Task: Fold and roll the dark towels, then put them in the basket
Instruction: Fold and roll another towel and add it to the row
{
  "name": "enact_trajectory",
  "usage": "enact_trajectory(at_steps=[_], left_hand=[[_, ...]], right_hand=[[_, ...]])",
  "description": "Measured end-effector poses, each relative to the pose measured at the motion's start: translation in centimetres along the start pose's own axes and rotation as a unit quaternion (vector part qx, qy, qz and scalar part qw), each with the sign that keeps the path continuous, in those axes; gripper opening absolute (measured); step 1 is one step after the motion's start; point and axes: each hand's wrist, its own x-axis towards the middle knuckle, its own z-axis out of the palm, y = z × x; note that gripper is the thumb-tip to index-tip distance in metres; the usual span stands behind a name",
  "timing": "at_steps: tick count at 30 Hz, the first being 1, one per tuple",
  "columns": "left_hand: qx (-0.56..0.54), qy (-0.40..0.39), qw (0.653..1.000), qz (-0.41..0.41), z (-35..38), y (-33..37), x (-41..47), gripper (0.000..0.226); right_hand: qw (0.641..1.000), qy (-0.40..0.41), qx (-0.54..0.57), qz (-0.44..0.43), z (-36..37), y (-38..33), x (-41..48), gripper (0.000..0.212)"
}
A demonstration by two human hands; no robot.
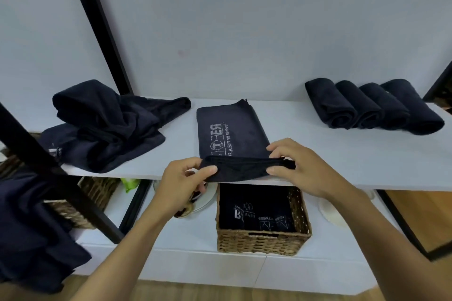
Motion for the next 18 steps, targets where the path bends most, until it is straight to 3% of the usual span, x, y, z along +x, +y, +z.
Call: enact_trajectory(at_steps=[5,8,11,14,15,18], left_hand=[[0.007,0.045,0.995,-0.089,1.0,-0.2,0.8,0.039],[0.023,0.079,0.989,-0.122,1.3,-0.4,1.2,0.046],[0.061,0.102,0.984,-0.133,1.6,-0.1,1.7,0.035],[0.094,0.106,0.98,-0.142,1.6,0.2,2.2,0.018],[0.108,0.104,0.979,-0.138,1.5,0.2,2.4,0.014],[0.177,0.102,0.972,-0.114,1.5,0.3,2.4,0.013]], right_hand=[[0.997,0.016,0.041,0.07,1.2,1.2,2.3,0.004],[0.994,0.054,-0.035,0.088,2.4,1.8,2.6,0.023],[0.961,0.145,-0.221,-0.085,3.2,1.9,2.3,0.029],[0.916,0.117,-0.302,-0.234,3.3,2.7,1.5,0.018],[0.919,0.091,-0.305,-0.234,3.1,3.0,1.3,0.017],[0.926,0.011,-0.334,-0.173,2.5,3.7,0.8,0.044]])
